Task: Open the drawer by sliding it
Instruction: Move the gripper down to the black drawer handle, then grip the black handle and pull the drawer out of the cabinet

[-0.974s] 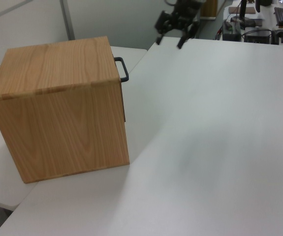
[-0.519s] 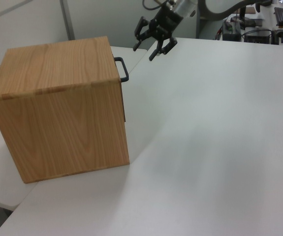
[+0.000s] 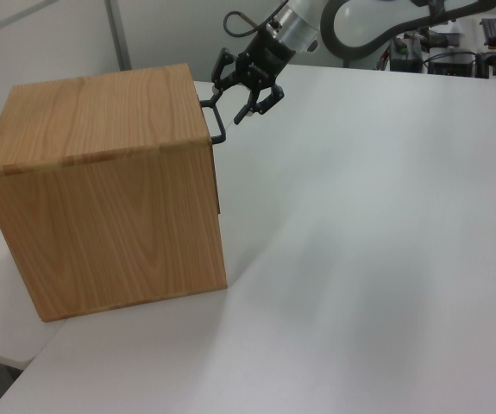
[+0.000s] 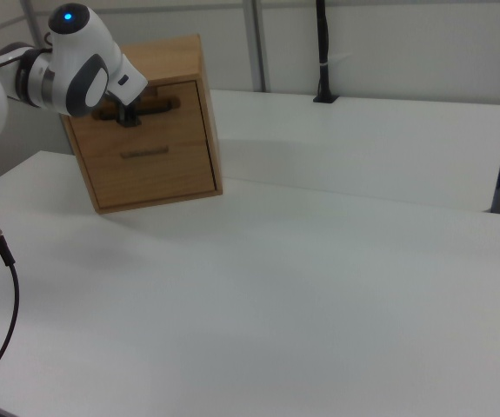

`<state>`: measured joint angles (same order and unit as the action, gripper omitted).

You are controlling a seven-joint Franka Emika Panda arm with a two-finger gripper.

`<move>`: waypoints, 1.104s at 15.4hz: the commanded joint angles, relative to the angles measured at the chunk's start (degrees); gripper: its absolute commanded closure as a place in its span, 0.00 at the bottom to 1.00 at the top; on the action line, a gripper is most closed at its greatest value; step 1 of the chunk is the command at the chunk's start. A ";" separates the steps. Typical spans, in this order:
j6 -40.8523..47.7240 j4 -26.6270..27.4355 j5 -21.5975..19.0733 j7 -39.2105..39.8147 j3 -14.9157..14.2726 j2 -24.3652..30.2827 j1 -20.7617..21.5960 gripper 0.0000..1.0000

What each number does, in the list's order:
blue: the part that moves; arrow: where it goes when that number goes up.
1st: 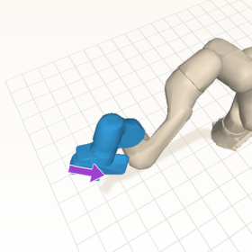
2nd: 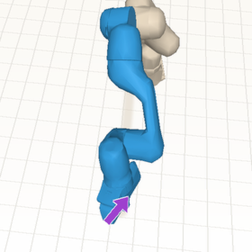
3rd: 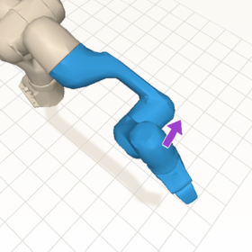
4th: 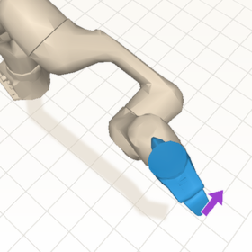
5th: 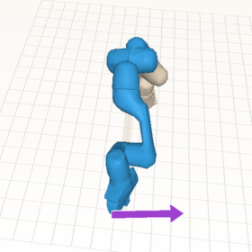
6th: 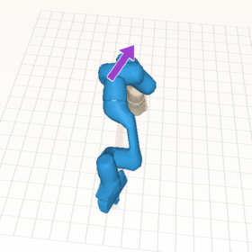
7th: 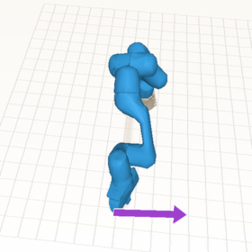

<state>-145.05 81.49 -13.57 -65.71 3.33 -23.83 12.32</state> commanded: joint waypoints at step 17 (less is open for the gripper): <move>7.40 4.02 -0.06 0.40 0.98 4.56 -3.62 1.00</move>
<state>-142.36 80.90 -13.55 -65.34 4.36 -24.68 11.43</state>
